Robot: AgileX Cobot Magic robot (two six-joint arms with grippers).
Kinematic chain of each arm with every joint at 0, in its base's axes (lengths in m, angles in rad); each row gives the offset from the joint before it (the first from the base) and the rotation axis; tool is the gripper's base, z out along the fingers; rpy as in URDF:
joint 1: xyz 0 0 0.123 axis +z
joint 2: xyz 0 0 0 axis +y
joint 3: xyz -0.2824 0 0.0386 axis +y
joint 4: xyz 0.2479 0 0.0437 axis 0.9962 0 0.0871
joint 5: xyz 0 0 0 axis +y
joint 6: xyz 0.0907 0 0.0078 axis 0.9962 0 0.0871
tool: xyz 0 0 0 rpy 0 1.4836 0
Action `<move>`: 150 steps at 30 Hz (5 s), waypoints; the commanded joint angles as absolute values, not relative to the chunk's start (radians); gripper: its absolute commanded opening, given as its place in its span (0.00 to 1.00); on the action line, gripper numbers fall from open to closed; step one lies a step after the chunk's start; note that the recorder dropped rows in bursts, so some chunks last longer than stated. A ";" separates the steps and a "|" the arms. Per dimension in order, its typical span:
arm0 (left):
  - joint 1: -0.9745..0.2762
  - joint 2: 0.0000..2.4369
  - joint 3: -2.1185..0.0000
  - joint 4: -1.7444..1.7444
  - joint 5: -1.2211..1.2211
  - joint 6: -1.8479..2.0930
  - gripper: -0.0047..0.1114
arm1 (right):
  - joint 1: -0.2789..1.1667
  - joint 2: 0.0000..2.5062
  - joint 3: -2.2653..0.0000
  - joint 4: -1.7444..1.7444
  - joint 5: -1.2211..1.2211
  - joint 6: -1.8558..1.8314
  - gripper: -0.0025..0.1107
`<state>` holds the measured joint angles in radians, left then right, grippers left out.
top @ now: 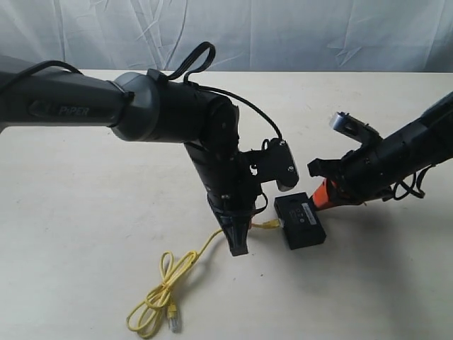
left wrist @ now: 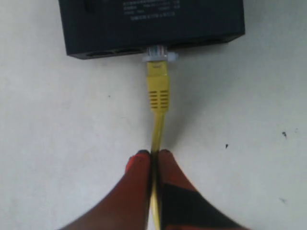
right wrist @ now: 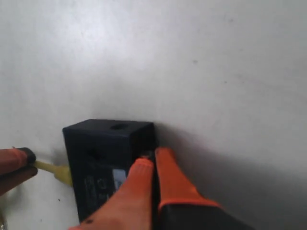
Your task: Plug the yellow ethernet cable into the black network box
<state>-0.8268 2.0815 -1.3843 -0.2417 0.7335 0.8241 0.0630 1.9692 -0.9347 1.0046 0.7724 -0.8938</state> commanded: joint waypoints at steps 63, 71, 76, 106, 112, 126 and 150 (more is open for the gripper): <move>-0.150 1.046 -0.902 -0.065 0.477 0.217 0.04 | -0.009 0.405 -0.387 0.768 0.373 -0.851 0.02; -0.150 1.046 -0.902 -0.065 0.477 0.217 0.04 | 0.035 0.402 -0.387 0.777 0.371 -0.851 0.02; -0.150 1.047 -0.902 -0.047 0.477 0.217 0.04 | 0.061 0.324 -0.350 0.814 0.360 -0.851 0.02; -0.150 1.047 -0.902 -0.025 0.477 0.219 0.04 | 0.061 0.053 -0.195 0.171 0.236 -0.155 0.02; -0.150 1.047 -0.902 -0.022 0.477 0.219 0.04 | 0.061 0.053 -0.195 0.081 0.238 -0.057 0.02; -0.150 1.047 -0.902 -0.022 0.477 0.219 0.04 | 0.061 0.047 -0.183 -0.050 0.278 0.038 0.02; -0.150 1.047 -0.902 -0.021 0.471 0.219 0.04 | 0.061 0.000 0.000 -0.025 0.304 0.038 0.02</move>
